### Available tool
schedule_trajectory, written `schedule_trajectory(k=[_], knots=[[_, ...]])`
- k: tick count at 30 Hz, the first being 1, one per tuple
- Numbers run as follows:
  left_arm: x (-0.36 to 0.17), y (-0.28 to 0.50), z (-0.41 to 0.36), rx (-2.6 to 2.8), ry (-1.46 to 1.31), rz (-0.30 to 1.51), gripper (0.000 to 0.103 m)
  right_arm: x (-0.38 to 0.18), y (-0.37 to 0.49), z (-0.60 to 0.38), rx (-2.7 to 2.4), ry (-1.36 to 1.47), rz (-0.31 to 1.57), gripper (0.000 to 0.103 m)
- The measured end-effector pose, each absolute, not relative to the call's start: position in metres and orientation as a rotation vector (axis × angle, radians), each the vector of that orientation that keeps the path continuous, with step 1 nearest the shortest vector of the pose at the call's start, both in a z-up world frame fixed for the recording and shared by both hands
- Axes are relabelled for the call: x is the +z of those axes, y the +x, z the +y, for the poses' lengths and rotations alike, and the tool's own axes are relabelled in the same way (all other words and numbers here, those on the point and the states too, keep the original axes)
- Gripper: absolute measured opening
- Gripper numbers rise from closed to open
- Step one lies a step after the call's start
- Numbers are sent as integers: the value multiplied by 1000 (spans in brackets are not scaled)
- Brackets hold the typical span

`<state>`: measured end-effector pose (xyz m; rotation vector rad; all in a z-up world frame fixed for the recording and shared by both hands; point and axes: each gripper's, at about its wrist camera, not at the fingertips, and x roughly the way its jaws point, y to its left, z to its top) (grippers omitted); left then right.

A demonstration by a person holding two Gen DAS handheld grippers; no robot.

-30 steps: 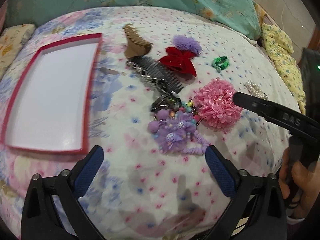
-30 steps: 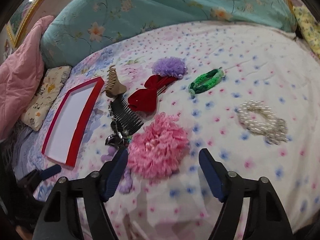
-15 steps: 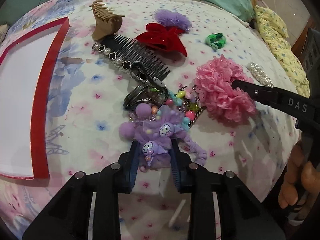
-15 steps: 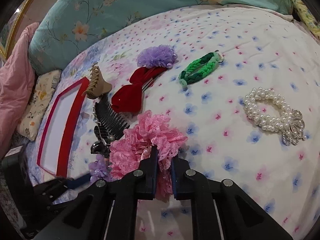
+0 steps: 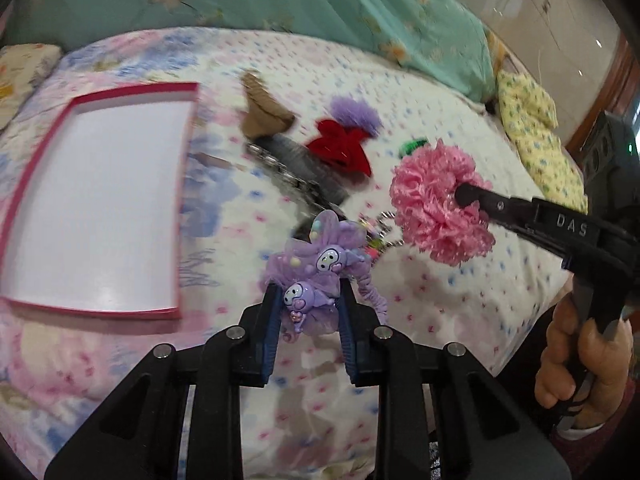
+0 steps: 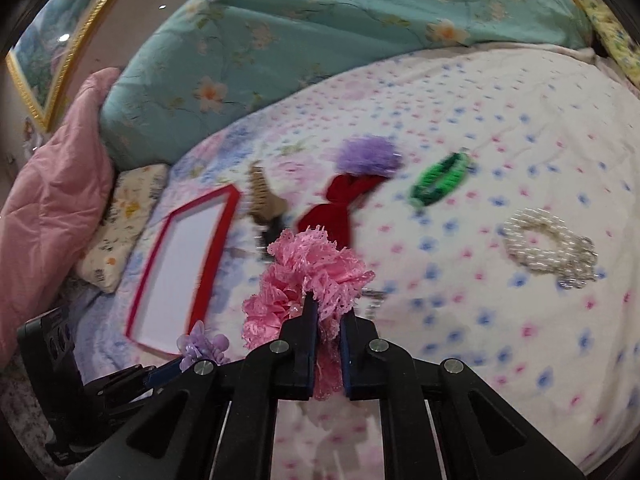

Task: Organize jewelry
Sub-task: 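Grasp the purple plush clip with left tool while right tool grasps pink scrunchie, carry both to tray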

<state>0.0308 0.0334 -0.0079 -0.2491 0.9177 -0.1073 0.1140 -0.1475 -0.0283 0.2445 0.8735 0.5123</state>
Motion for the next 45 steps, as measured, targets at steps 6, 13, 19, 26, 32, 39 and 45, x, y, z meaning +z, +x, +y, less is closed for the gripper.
schedule_trajectory(k=[6,13,19,26,32,39,45], knots=[[6,14,83,-2,-282,867,24,-24,105,-89,642,204,890,8],[4,3,151,157,-314,854,24,-33,97,-4,788,173,918,8],[-11,9,195,234,-341,872,24,-46,105,43,836,180,944,8],[-37,29,219,262,-359,938,24,-77,120,86,858,146,1002,9],[-51,30,216,267,-369,1011,25,-102,120,82,814,44,1073,8],[-61,21,188,201,-364,1077,26,-88,108,51,759,-71,1079,10],[-61,24,180,230,-329,1096,35,-76,103,45,768,-61,1044,25]])
